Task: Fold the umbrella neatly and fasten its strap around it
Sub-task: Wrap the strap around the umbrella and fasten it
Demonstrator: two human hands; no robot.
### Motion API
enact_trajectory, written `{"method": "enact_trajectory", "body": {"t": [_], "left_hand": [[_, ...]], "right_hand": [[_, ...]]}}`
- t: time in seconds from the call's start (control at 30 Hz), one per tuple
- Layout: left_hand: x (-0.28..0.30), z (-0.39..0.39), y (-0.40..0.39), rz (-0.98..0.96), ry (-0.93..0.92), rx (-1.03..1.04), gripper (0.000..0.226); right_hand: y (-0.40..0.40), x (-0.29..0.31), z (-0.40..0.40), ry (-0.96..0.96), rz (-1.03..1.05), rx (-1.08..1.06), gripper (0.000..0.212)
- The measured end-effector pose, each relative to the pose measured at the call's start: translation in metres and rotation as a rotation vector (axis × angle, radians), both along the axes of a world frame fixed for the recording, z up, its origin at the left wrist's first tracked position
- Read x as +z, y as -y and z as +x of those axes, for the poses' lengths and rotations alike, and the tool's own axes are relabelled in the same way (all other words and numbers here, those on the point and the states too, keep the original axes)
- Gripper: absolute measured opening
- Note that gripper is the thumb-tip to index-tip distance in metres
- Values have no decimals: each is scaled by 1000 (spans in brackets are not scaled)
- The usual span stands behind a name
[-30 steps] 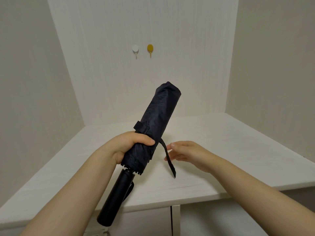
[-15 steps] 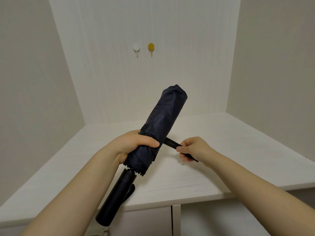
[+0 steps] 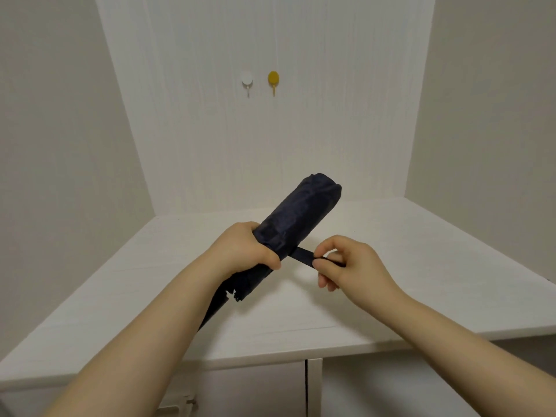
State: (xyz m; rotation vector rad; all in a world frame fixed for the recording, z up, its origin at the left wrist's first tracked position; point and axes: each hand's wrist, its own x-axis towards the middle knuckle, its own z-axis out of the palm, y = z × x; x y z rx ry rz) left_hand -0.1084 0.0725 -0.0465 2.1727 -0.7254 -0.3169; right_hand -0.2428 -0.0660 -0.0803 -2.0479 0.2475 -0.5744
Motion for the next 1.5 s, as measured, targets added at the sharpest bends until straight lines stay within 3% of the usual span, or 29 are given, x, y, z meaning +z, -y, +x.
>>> {"method": "enact_trajectory", "body": {"t": [0.13, 0.27, 0.33, 0.43, 0.63, 0.83, 0.93, 1.0, 1.03, 1.17, 1.27, 1.37, 1.5], "left_hand": [[-3, -7, 6, 43, 74, 0, 34], [-5, -12, 9, 91, 111, -16, 31], [-6, -14, 11, 118, 122, -29, 34], [-10, -15, 13, 139, 135, -44, 41], [-13, -19, 19, 222, 217, -53, 35], [-15, -24, 22, 290, 279, -83, 41], [-16, -24, 24, 316, 306, -95, 41], [-16, -25, 24, 347, 334, -90, 36], [-16, -25, 24, 363, 356, -87, 35], [-17, -30, 24, 429, 497, -98, 33], [-20, -34, 25, 487, 651, -114, 40], [-26, -34, 26, 517, 754, -136, 41], [-28, -27, 23, 527, 745, -146, 40]], "right_hand": [[-9, 7, -5, -45, 152, 254, 25], [-12, 10, -11, -125, -38, 417, 50], [-11, 12, -12, -104, -119, 382, 48], [-11, 15, -8, -22, -186, 228, 26], [-7, 20, 9, 121, -313, 68, 4], [-3, 28, 19, 95, -472, -27, 6], [-2, 31, 21, 46, -526, -67, 22], [-2, 34, 20, 18, -533, -83, 18], [-2, 36, 20, -7, -542, -88, 16], [5, 48, 27, -298, -498, -71, 63], [13, 55, 38, -576, -460, -47, 85], [17, 56, 44, -722, -525, -44, 87], [22, 50, 40, -723, -636, -18, 90]]}}
